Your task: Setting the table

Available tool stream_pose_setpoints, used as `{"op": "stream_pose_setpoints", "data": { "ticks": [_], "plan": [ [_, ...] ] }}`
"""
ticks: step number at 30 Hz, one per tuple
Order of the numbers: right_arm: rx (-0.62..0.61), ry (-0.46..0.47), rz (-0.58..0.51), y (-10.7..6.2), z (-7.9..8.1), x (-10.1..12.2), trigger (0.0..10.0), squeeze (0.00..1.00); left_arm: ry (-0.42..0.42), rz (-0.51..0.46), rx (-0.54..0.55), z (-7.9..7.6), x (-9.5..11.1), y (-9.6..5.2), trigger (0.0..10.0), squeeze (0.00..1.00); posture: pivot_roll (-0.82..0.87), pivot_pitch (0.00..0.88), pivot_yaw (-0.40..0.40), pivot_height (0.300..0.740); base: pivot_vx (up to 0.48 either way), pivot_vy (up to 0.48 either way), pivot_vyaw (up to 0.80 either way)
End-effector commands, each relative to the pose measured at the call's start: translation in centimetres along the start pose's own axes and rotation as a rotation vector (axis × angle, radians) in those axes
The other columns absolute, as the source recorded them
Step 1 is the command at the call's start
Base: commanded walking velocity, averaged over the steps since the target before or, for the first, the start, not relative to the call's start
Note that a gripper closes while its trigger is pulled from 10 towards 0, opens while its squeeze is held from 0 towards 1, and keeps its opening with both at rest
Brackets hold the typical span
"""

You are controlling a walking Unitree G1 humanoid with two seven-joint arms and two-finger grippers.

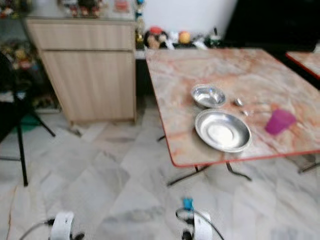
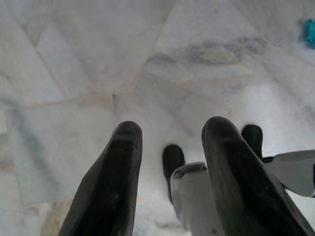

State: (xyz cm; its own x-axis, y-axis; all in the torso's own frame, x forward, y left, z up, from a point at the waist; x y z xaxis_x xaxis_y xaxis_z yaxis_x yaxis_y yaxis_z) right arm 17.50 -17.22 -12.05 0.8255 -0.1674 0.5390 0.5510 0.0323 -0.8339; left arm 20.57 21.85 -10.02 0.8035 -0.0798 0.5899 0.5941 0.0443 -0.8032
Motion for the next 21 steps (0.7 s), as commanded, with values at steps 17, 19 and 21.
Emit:
{"op": "stream_pose_setpoints", "data": {
  "ticks": [17, 19, 21],
  "plan": [
    [0.007, -0.007, -0.016, 0.07, 0.48, 0.20, 10.0, 0.00, 0.052, 0.021, 0.016, 0.30, -0.71, -0.15, 10.0, 0.00, 0.13, 0.000, -0.049, 0.740, 0.000, -0.221, 0.00],
    [0.006, -0.011, -0.014, 0.06, 0.45, 0.16, 10.0, 0.00, 0.053, 0.019, 0.014, 0.25, -0.65, -0.13, 10.0, 0.00, 0.13, 0.000, -0.049, 0.740, 0.000, -0.386, 0.00],
    [0.006, -0.013, -0.014, 0.06, 0.41, 0.19, 10.0, 0.00, 0.053, 0.014, 0.014, 0.17, -0.47, -0.09, 10.0, 0.00, 0.13, 0.000, -0.051, 0.740, 0.000, -0.416, 0.00]
  ]
}}
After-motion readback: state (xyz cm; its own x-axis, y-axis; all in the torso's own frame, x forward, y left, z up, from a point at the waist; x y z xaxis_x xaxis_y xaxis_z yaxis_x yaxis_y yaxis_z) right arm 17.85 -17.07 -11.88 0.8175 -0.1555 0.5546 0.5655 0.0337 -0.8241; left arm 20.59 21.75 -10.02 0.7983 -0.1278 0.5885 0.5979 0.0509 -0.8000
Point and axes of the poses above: a point about 5 cm out from each wrist's last joint towards the gripper, its own y axis pointing out of the wrist towards the gripper, its own x axis along the axis of the wrist's last joint, z = x × y, the point moved 3 cm from there along y, pointing out of the wrist towards the gripper, and after that the axes turned 4 degrees about y, right-handed, at the moved point
